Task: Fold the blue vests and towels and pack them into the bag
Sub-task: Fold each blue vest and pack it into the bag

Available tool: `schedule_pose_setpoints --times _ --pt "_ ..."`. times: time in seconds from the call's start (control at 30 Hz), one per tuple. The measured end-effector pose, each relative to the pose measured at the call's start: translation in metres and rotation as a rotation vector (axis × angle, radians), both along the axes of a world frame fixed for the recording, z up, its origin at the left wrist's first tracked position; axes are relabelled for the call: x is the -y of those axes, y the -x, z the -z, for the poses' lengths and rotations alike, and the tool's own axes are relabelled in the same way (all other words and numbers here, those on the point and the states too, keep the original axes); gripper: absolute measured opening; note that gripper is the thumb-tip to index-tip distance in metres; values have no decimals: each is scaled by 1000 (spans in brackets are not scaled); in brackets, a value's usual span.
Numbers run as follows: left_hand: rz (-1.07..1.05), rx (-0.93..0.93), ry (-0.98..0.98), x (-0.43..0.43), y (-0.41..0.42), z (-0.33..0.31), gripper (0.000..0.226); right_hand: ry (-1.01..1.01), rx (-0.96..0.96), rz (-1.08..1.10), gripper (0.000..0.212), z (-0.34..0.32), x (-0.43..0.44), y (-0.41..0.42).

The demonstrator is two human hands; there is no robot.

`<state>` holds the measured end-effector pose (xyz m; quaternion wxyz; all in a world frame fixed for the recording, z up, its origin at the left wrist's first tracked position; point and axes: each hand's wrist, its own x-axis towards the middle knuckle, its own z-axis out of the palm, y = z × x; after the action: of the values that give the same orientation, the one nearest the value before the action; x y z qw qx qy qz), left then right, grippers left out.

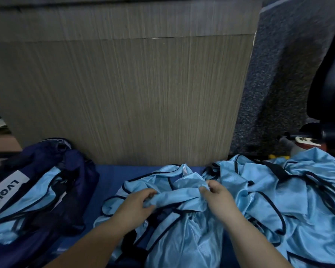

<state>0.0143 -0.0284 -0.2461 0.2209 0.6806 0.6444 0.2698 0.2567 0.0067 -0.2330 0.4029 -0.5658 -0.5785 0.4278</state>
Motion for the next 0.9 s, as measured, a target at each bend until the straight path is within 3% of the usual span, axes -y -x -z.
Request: schedule_pose_setpoints --times 0.1,0.17,0.27,0.33,0.4,0.43,0.6,0.73,0.83,0.9 --pt "19 -160 152 -2 6 14 70 -6 -28 45 3 -8 0 -9" --pt "9 -207 162 -3 6 19 78 -17 151 -2 8 -11 1 -16" --pt "-21 -147 129 -3 2 17 59 -40 508 -66 22 -12 4 -22" --pt "-45 -90 69 -3 -2 12 34 -61 629 -72 34 -13 8 -22" --pt "-59 -65 12 -2 -6 4 22 -109 699 -79 44 -13 9 -21" --pt "-45 -49 8 -1 -7 1 19 -141 703 -95 48 -12 9 -22" --pt "148 -19 159 7 -20 -26 51 -304 664 -323 50 -9 11 -17" --pt "140 -11 82 8 -28 -38 6 -284 640 -416 50 -3 15 -6" --pt "104 -105 -49 7 -25 -39 30 -307 678 -386 45 0 14 -4" --pt "97 -92 -107 8 -24 -41 32 -349 683 -361 43 2 13 -3"
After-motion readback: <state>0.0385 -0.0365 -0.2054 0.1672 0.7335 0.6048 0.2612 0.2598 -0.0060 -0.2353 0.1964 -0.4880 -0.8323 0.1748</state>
